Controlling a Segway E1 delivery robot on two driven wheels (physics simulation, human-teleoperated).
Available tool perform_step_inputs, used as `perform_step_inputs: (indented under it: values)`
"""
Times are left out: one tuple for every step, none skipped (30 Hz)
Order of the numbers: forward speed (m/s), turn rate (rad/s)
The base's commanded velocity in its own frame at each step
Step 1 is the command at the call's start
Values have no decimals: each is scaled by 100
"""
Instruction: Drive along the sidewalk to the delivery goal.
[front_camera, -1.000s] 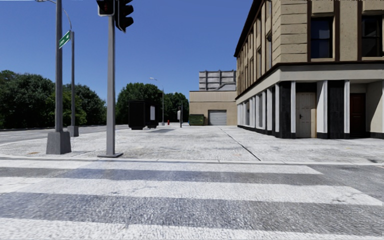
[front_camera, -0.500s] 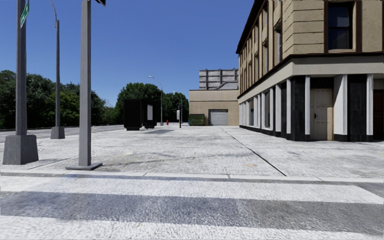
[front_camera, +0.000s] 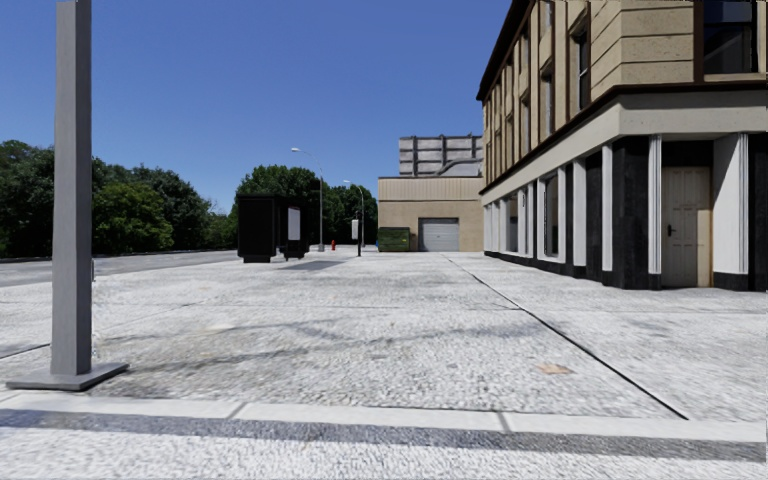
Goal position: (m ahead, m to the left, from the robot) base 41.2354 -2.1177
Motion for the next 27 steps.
perform_step_inputs:
  values:
    - [200,0]
    - [200,0]
    - [200,0]
    - [200,0]
    - [200,0]
    - [200,0]
    - [200,0]
    - [200,0]
    - [200,0]
    - [200,0]
    - [200,0]
    - [200,0]
    - [200,0]
    - [200,0]
    - [200,0]
    - [196,0]
    - [181,0]
    - [165,0]
    - [165,0]
    - [158,0]
    - [155,0]
    - [153,0]
    - [153,0]
    - [153,0]
    - [153,0]
    - [153,0]
    - [153,0]
